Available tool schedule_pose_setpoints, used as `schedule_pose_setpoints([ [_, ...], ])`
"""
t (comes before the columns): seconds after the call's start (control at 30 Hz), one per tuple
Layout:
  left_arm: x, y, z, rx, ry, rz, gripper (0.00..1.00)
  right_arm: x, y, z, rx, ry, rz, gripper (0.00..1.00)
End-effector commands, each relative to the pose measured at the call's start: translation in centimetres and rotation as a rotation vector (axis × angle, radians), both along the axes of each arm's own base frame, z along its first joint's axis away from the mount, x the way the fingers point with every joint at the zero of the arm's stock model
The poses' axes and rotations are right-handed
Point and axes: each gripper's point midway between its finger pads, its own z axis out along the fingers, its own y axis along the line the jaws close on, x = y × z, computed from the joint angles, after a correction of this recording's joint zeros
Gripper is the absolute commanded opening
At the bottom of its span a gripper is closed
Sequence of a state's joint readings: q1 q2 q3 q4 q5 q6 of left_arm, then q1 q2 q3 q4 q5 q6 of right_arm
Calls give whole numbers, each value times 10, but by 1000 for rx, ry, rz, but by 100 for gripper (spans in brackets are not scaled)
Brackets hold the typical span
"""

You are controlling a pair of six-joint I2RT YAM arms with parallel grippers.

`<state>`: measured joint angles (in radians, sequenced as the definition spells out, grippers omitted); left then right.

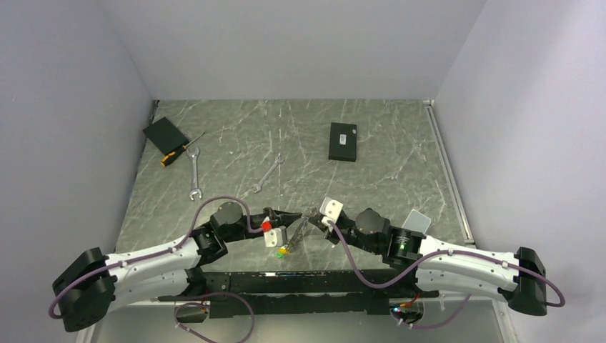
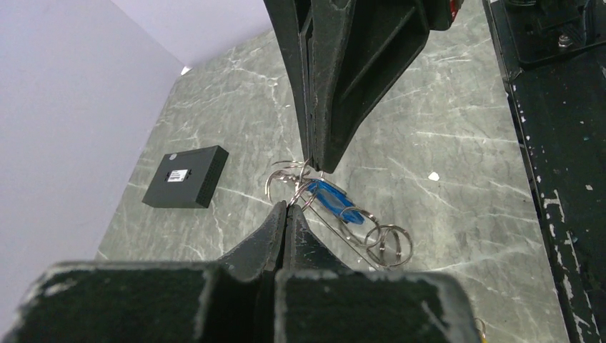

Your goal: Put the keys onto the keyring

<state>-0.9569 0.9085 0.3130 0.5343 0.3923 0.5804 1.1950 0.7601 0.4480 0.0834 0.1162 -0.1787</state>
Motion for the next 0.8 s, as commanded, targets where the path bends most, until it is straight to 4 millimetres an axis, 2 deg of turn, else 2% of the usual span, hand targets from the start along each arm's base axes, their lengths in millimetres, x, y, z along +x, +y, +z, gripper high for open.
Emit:
schedule_pose_setpoints([
  [0.0, -3, -9, 3, -68, 30, -35, 0, -1, 1, 9, 50, 52, -40, 0],
  [0.2, -5, -24, -7, -110, 91, -80, 0, 2, -11, -1, 53, 126, -126, 0],
  [0.4, 3, -22, -8, -157, 99, -28, 0, 10, -26, -18, 34, 172, -235, 0],
  [0.6, -5, -18, -23, -113, 141, -48, 0, 9, -23, -37, 4, 220, -253, 0],
  [0.77, -12, -15, -40, -54, 172, -67, 0, 6, -23, -43, 4, 247, -250, 0],
])
